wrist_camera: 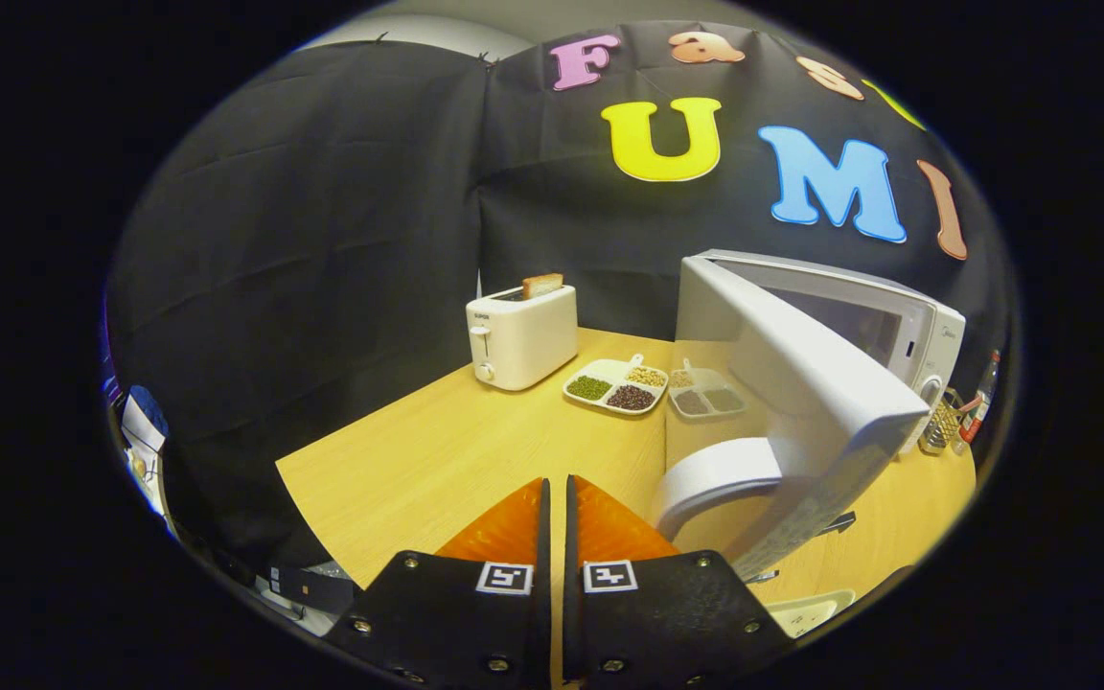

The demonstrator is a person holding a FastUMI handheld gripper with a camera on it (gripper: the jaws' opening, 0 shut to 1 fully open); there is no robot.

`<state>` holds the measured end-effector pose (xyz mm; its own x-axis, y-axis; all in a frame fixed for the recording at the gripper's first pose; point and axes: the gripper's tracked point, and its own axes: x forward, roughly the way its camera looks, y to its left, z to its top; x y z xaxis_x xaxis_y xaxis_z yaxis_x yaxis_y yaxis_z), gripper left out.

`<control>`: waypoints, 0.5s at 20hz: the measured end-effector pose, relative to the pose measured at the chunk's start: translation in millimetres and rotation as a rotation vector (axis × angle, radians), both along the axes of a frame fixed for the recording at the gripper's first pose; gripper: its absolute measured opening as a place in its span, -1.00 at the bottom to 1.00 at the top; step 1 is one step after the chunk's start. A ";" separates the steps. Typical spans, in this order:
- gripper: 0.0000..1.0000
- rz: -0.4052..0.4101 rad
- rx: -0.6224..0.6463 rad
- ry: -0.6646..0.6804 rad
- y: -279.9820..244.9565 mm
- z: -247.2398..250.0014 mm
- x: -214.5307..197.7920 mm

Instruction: Open the microwave, put the food inside, and close the microwave door.

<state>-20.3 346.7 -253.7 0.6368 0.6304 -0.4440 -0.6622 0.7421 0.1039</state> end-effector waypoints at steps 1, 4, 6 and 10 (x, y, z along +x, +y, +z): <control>-0.89 -0.019 -0.001 -0.004 -7.0 0.2 6.3; -0.90 -0.079 0.002 0.007 -27.1 -1.7 26.9; -0.89 -0.117 0.002 0.007 -42.1 -1.0 39.4; -0.89 -0.188 -0.001 0.008 -70.5 -2.0 65.2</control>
